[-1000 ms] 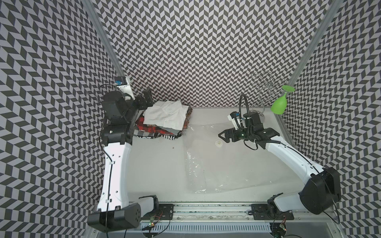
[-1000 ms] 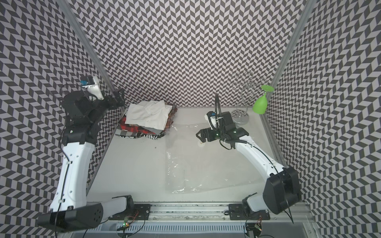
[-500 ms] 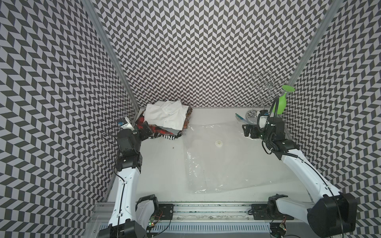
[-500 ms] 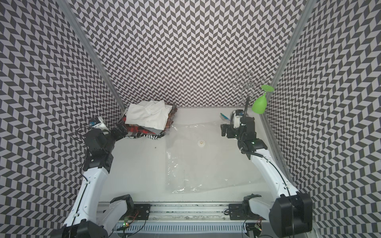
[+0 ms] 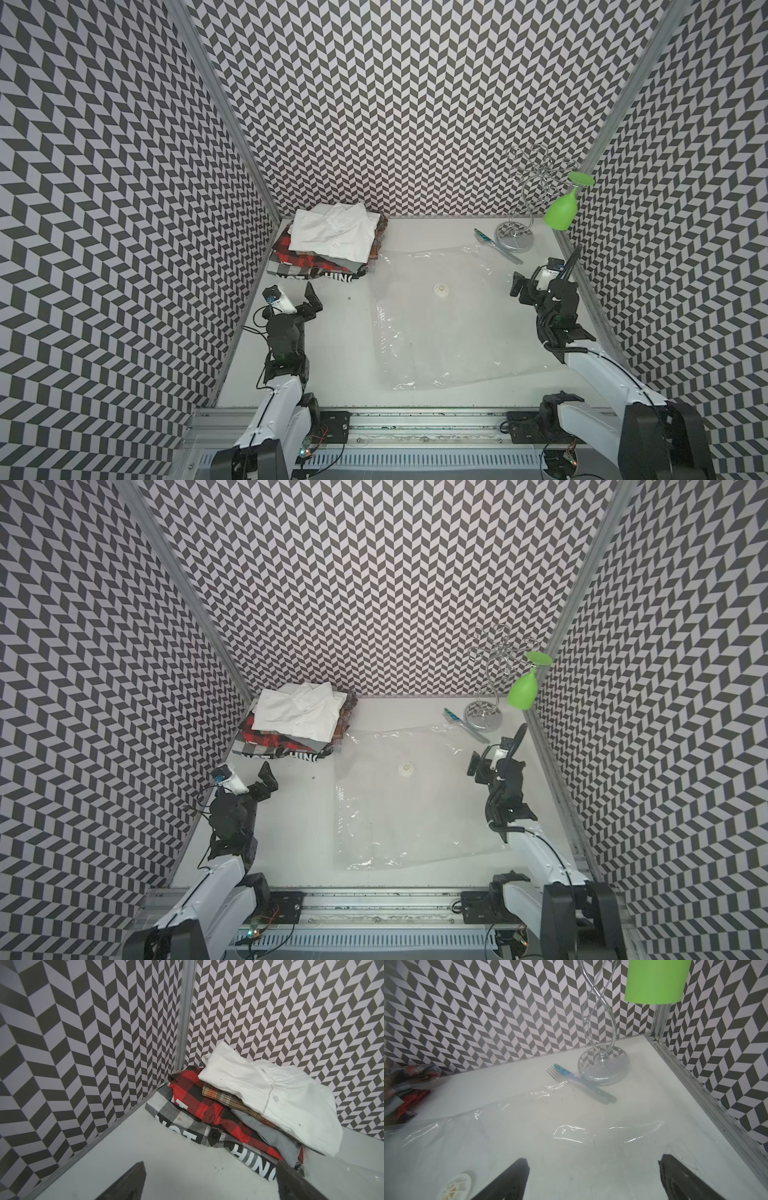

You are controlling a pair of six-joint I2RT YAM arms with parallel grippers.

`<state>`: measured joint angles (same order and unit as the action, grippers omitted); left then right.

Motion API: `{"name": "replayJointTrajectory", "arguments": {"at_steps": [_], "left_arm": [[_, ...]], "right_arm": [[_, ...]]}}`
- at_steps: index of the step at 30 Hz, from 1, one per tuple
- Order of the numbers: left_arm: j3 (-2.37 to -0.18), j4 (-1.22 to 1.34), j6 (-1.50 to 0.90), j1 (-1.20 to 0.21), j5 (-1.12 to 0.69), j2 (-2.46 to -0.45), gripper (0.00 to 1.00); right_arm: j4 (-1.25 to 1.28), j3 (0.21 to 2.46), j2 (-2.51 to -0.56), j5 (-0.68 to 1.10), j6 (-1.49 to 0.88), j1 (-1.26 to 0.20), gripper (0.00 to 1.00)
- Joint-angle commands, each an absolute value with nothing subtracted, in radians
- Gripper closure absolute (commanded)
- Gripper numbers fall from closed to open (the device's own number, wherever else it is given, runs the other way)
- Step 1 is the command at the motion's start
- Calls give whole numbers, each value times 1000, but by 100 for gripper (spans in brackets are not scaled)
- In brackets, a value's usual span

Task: Take the shirt out of the vacuum bag
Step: Reset both arms

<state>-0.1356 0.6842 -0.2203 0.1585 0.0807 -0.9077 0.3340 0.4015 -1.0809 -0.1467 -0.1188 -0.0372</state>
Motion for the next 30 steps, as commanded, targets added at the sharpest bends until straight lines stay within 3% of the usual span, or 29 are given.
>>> {"name": "replayJointTrajectory", "arguments": {"at_steps": [1, 8, 13, 15, 17, 20, 21, 30], "left_arm": [[-132, 978, -185, 144, 68, -1069, 1], [-170, 1254, -107, 52, 95, -1386, 1], [-185, 1447, -36, 33, -12, -1586, 1], [-225, 1266, -39, 33, -31, -1531, 1], [-235, 1321, -33, 32, -32, -1568, 1], [-250, 1250, -34, 32, -32, -1547, 1], [-245, 1277, -32, 31, -33, -1555, 1], [-245, 1272, -25, 26, -26, -1554, 1]], "right_arm": [[591, 354, -1096, -229, -93, -35, 0], [867, 241, -1143, -265, -48, -31, 0], [1090, 184, -1294, -266, -53, -31, 0], [1139, 195, -1339, -230, -49, -31, 0], [1108, 253, -1389, -203, -53, -31, 0], [1258, 255, -1533, -170, -31, -40, 0], [1344, 240, -1565, -234, -20, -71, 0], [1351, 231, -1562, -248, -16, -77, 0]]}}
